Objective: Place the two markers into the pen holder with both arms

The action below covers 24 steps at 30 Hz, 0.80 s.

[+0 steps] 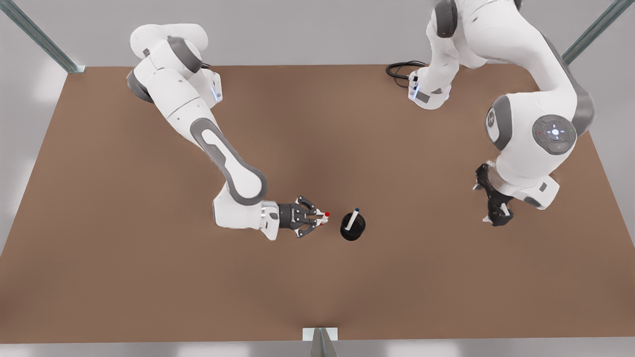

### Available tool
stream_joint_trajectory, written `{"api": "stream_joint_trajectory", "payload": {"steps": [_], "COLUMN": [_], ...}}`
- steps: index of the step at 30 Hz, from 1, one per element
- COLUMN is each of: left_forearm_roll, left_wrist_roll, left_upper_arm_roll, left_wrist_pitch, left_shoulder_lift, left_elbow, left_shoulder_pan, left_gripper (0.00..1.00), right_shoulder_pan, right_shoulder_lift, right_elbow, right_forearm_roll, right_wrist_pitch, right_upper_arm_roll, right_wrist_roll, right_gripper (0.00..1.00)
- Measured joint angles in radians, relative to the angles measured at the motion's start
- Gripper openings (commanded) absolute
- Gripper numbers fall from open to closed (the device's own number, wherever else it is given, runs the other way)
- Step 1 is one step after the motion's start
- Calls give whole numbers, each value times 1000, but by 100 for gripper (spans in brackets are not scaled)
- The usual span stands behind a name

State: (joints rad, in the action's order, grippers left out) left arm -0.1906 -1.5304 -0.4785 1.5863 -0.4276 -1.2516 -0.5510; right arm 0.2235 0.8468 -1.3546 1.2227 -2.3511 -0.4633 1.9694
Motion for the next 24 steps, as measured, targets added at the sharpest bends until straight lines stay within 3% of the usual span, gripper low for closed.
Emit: {"api": "stream_joint_trajectory", "payload": {"steps": [1, 2, 4, 13, 24], "left_forearm_roll": [58, 97, 153, 220, 230], "left_wrist_roll": [78, 149, 278, 713, 1019], "left_upper_arm_roll": [311, 470, 589, 629, 629], "left_wrist_pitch": [-30, -41, -89, -247, -297], "left_shoulder_lift": [44, 120, 164, 176, 175], "left_elbow": [-49, -150, -204, -187, -186], "left_shoulder_pan": [210, 322, 388, 454, 455], "left_gripper": [100, 100, 100, 100, 100], "right_shoulder_pan": [7, 16, 31, 121, 154], "right_shoulder_lift": [15, 32, 64, 150, 188], "right_elbow": [17, 37, 81, 174, 182], "right_forearm_roll": [4, 6, 10, 19, 22], "right_wrist_pitch": [-26, -51, -98, -258, -352], "right_upper_arm_roll": [-22, -35, -55, -67, -97], "right_wrist_roll": [11, 21, 39, 100, 142], "right_gripper": [27, 27, 27, 27, 27]}}
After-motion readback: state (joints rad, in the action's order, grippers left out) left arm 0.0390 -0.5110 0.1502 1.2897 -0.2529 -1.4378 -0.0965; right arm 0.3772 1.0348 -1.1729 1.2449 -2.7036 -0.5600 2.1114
